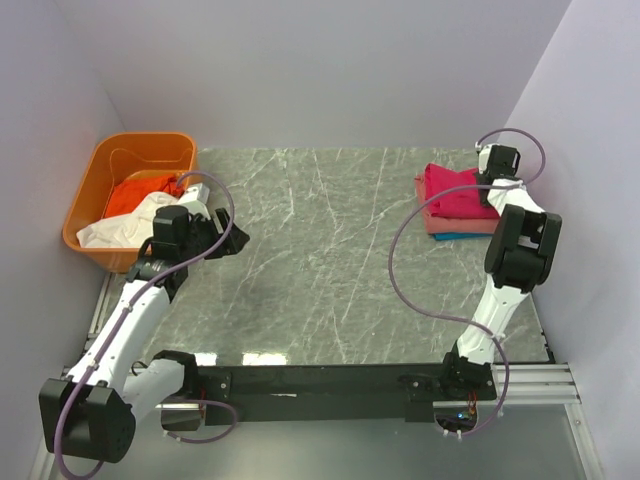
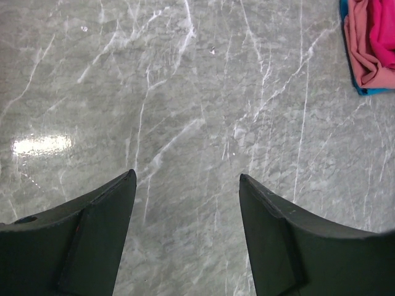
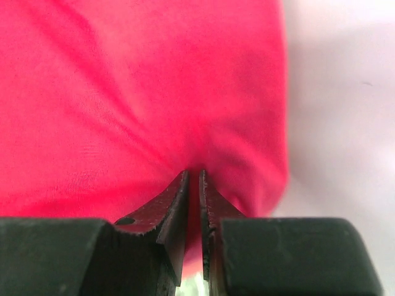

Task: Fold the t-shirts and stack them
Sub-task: Neatly place the folded tshirt to the corner, then reset both grippers

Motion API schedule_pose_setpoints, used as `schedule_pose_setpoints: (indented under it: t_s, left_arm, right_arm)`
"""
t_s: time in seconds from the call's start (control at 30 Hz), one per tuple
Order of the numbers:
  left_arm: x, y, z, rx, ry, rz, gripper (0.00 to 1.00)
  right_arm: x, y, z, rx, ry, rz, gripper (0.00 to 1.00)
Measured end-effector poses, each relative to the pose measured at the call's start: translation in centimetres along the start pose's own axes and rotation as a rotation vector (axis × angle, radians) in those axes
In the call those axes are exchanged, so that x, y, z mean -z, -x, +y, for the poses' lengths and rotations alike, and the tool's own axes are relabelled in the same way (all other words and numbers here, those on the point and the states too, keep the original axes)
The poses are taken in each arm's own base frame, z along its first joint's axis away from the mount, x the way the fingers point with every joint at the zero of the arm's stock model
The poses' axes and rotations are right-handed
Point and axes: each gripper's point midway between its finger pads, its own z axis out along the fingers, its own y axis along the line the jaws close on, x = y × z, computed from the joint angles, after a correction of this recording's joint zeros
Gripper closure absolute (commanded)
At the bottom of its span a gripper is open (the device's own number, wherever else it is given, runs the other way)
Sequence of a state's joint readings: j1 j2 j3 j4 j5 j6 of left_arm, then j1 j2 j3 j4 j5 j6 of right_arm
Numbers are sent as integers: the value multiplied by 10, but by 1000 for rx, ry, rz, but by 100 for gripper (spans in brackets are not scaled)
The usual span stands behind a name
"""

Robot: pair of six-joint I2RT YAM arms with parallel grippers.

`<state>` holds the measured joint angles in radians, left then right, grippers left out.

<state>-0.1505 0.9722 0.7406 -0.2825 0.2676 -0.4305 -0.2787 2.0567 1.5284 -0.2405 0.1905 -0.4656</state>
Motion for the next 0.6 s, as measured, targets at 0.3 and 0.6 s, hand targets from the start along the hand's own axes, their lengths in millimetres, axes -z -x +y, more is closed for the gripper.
schedule_pose_setpoints:
  t_s: [0.3,0.6]
  left_arm:
    - [-4,-4,4,8,16,23,27]
    - [13,33,-6,-37,19,-88,14]
  right_arm:
    - [64,44,-16,-28,32,-181,75]
    - [161,51,65,90,449,-373,52]
